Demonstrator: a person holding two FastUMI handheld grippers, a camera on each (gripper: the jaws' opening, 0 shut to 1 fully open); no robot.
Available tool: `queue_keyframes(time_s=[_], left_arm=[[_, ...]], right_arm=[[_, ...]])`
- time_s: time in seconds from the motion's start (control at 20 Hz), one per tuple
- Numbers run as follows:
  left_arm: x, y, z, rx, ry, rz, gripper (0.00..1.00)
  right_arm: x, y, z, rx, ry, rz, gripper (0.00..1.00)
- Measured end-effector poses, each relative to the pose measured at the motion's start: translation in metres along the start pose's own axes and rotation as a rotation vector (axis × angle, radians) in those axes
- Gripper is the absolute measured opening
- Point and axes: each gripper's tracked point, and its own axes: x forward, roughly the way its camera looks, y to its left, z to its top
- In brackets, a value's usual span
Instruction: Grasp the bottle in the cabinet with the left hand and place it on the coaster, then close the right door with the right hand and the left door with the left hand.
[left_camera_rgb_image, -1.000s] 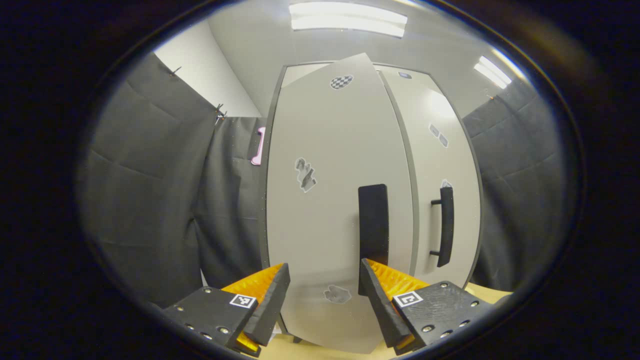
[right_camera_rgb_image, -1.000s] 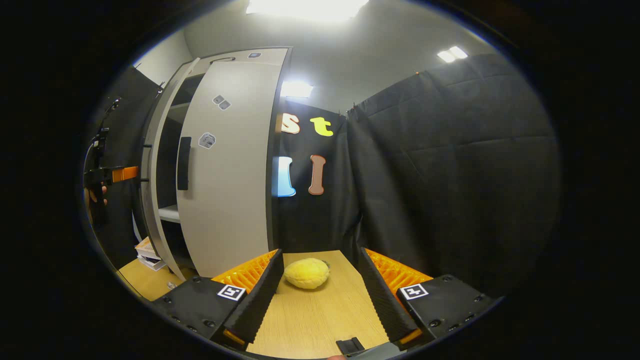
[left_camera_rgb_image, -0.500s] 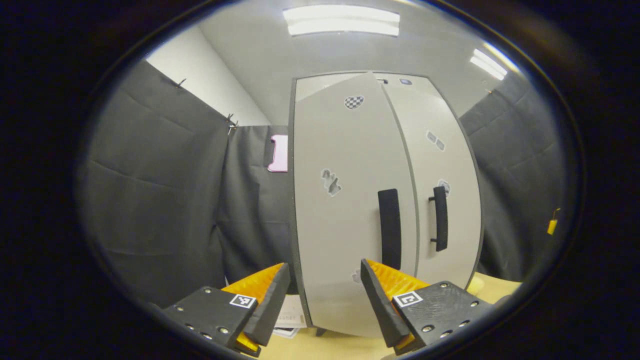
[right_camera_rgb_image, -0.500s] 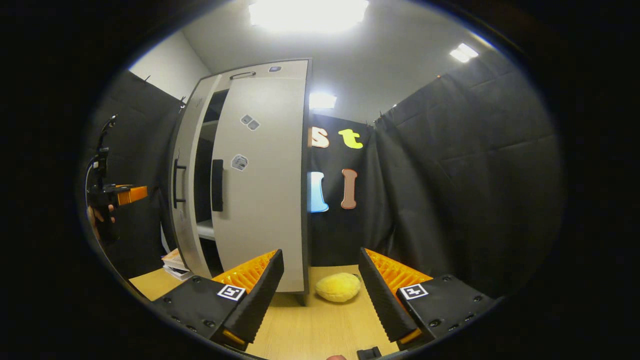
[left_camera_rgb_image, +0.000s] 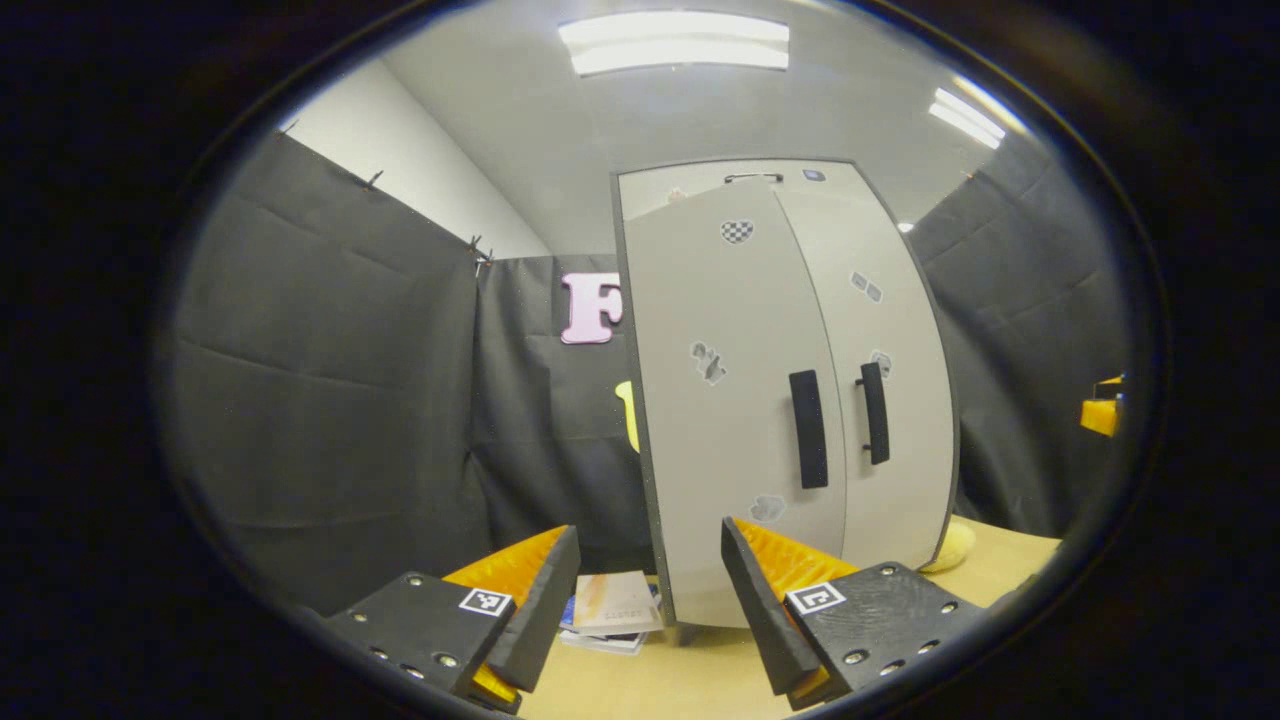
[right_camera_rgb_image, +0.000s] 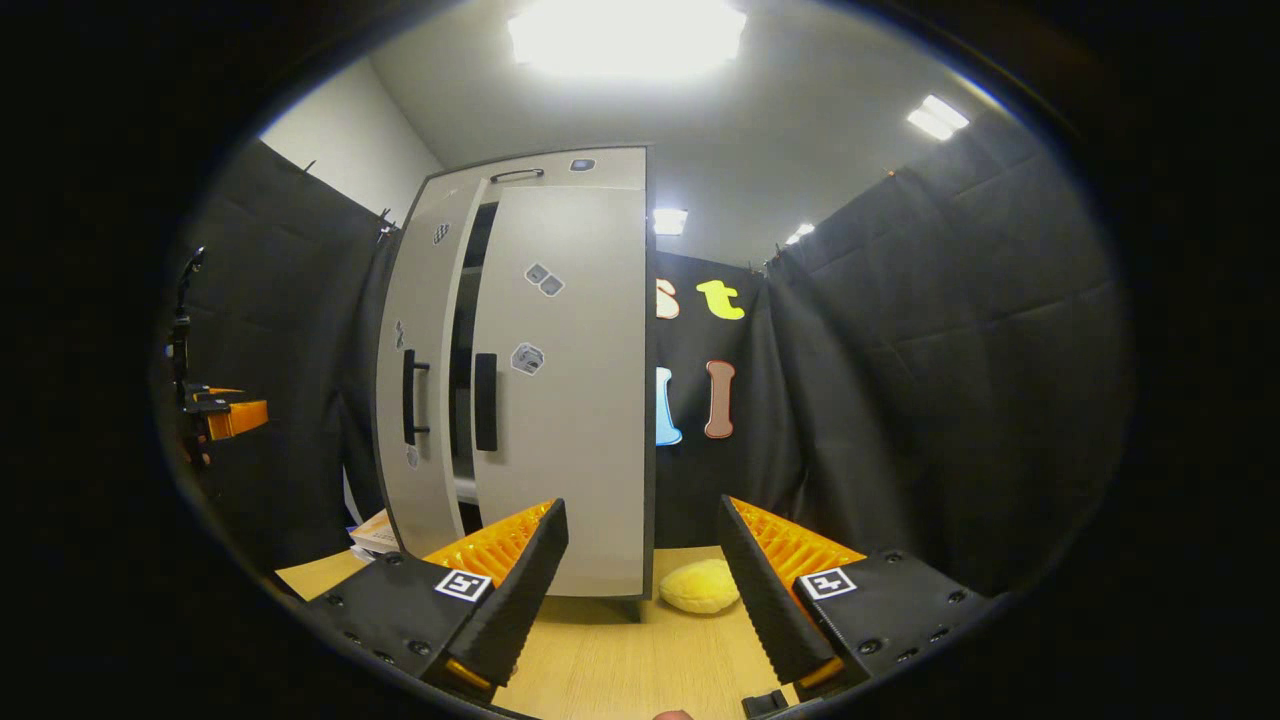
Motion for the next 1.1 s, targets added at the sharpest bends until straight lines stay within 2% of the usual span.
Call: queue_keyframes(time_s=[0.25,0.3,0.4,0.45,0.5,0.55,0.65,0.7,0.95,1.0,1.1], left_arm=[[-0.034,0.026,0.0,-0.015,0.003,0.01,0.84],[-0.04,0.031,-0.001,-0.017,0.004,0.013,0.91],[-0.05,0.04,-0.003,-0.018,0.005,0.026,0.91],[-0.051,0.042,-0.004,-0.018,0.006,0.029,0.84],[-0.055,0.047,-0.006,-0.018,0.009,0.03,0.84],[-0.059,0.049,-0.009,-0.018,0.014,0.03,0.91],[-0.065,0.05,-0.011,-0.012,0.016,0.034,0.91],[-0.068,0.051,-0.014,-0.011,0.019,0.034,0.84],[-0.08,0.051,-0.024,-0.039,0.026,0.033,0.84],[-0.083,0.051,-0.025,-0.043,0.024,0.031,0.91],[-0.087,0.053,-0.026,-0.042,0.019,0.029,0.91]], right_arm=[[-0.022,0.011,0.009,0.012,-0.007,-0.016,0.96],[-0.027,0.013,0.009,0.005,-0.005,-0.017,0.92],[-0.037,0.016,0.01,-0.01,-0.007,-0.019,0.96],[-0.042,0.018,0.011,-0.018,-0.01,-0.022,0.96],[-0.047,0.019,0.012,-0.025,-0.012,-0.025,0.96],[-0.051,0.02,0.011,-0.029,-0.013,-0.028,0.96],[-0.057,0.021,0.009,-0.031,-0.009,-0.03,0.92],[-0.062,0.017,0.006,-0.027,-0.005,-0.031,0.92],[-0.074,0.016,0.001,-0.021,-0.002,-0.047,0.92],[-0.075,0.017,0.001,-0.021,-0.003,-0.048,0.92],[-0.077,0.017,0.0,-0.024,-0.003,-0.049,0.92]])
